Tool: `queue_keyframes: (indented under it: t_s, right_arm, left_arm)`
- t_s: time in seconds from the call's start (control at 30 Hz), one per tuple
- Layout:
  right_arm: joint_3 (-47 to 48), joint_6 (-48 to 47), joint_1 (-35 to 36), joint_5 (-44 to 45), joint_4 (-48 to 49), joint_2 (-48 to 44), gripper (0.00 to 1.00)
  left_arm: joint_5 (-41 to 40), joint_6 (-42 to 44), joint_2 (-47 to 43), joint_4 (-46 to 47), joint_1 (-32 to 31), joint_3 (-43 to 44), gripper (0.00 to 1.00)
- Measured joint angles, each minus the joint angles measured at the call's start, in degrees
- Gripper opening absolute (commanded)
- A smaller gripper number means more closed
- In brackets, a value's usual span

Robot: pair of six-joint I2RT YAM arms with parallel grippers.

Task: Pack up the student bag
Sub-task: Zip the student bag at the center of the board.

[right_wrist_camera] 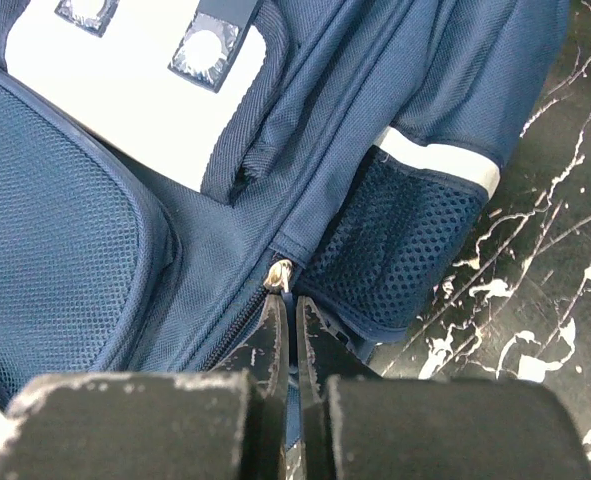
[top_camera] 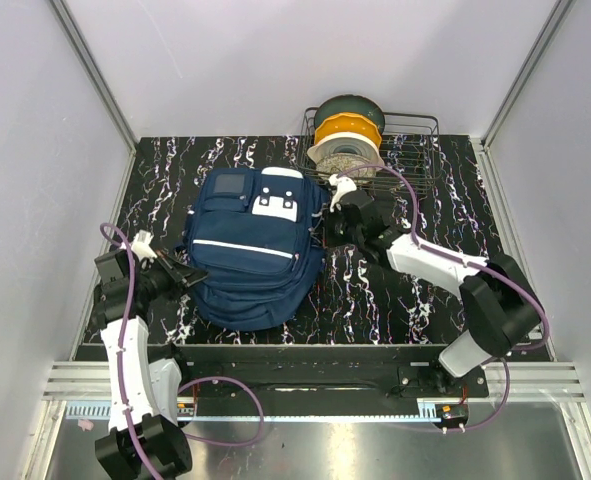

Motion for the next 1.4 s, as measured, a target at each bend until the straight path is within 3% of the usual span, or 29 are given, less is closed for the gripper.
queue_keyframes:
  t_s: [0.17,0.2,0.23,0.27,0.4,0.63,0.8,0.9,0.93,1.0,1.07,1.4]
  right_arm:
    - [1.95,0.81,-0.59,-0.87,0.24,2.16,0.01]
    - [2.43,1.33,-0.87,-1.33,-0.15,2.47,0.01]
    - [2.80,1.86,-1.25,-2.14,-0.48,2.71,0.02]
    - [3.15,2.27,-1.60,-2.73,-0.83,2.84,0.04]
    - [4.04,2.84,-3.50,-3.69,-3.30,2.93,0.08]
    - [3.48,2.91,-5.97,-0.55,-8.33,1.99,0.05]
    - [-1.49,2.82,-6.21,2.97,-12.02,-6.40,0.08]
    - [-5.14,3.13,-6.47,4.55,-14.88,-13.03,0.28]
    - [-6.29,3.23,-6.64,5.18,-15.72,-14.95,0.47]
    - [-8.11,3.37,-7.17,5.92,-17.51,-17.77,0.58]
    - [-8.94,3.80,-7.50,6.14,-19.06,-18.93,0.78]
    - [-13.46,15.19,-7.69,14.51,-22.38,-30.18,0.97]
  left_arm:
    - [-0.09,0.11,0.09,1.20,0.22,0.00,0.00]
    - [-0.02,0.15,0.09,1.38,0.22,0.00,0.06]
    - [0.26,0.26,0.09,1.55,0.24,0.00,0.21]
    - [0.83,0.37,0.09,1.81,0.28,0.00,0.47]
    - [4.63,1.99,-1.31,2.34,0.90,0.26,0.83]
    - [4.35,4.92,-5.20,0.35,0.74,9.68,0.89]
    - [2.45,7.82,-4.39,0.00,0.70,14.47,0.94]
    - [1.31,8.37,-3.69,-1.01,0.70,13.88,0.99]
    - [1.07,8.57,-3.52,-1.05,0.70,13.33,0.99]
    - [0.61,8.72,-3.32,-1.16,0.70,12.04,0.99]
    - [0.24,8.79,-2.93,-1.55,0.70,11.13,0.99]
    - [-7.26,8.63,-0.24,-2.25,0.66,10.93,0.99]
